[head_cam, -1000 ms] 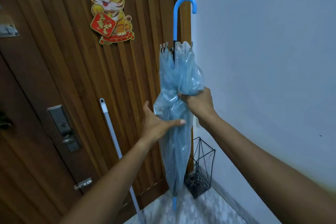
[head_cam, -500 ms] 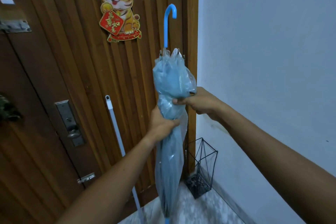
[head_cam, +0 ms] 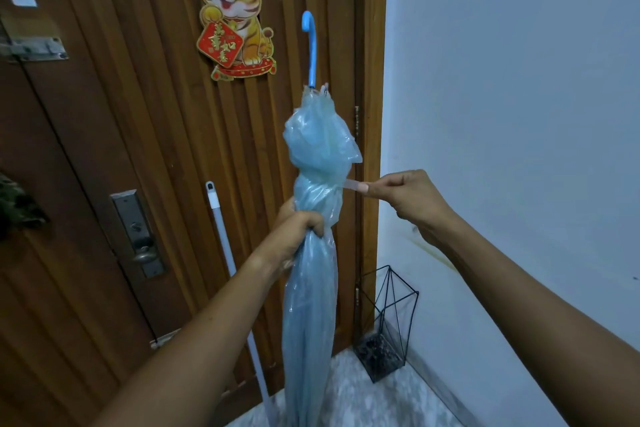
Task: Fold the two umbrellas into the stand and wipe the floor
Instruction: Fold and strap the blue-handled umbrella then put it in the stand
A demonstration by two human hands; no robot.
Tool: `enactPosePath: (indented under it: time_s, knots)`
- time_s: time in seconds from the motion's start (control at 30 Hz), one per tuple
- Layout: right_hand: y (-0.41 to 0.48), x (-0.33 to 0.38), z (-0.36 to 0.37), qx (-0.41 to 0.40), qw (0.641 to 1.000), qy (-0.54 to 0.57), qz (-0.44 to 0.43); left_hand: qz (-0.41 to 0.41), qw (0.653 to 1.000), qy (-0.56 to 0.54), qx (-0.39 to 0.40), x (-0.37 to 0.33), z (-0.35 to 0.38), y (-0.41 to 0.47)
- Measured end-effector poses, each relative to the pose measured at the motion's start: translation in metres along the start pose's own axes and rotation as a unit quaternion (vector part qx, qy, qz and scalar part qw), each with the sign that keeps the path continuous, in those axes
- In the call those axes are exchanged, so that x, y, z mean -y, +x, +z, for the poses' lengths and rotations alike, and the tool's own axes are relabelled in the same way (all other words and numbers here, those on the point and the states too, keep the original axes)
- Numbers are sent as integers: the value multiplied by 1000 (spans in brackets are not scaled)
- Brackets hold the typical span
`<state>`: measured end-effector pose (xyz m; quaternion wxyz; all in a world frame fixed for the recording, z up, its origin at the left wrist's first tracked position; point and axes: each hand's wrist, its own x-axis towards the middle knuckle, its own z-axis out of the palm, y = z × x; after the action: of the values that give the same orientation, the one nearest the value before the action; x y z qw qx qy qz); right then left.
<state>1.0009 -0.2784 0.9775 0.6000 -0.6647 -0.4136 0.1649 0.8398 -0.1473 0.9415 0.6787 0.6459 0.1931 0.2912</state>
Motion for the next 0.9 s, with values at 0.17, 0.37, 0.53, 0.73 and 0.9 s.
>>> enactPosePath:
  time_s: [0.17, 0.37, 0.53, 0.73, 0.9]
  knots:
    - [0, -5, 3, 94, 994, 42, 34, -105, 984, -62, 129, -5, 7, -5]
    - [3, -7, 8, 200, 968, 151, 27, -121, 956, -98, 249, -12, 6, -1]
    - [7, -10, 18, 11, 993, 120, 9, -36, 987, -25, 157, -11, 5, -1]
    - [7, -11, 36, 36, 998, 47, 19, 44, 992, 120, 24, 17, 23, 4]
    - [5, 5, 28, 79, 993, -50, 72, 41, 984, 138, -101, 24, 19, 8]
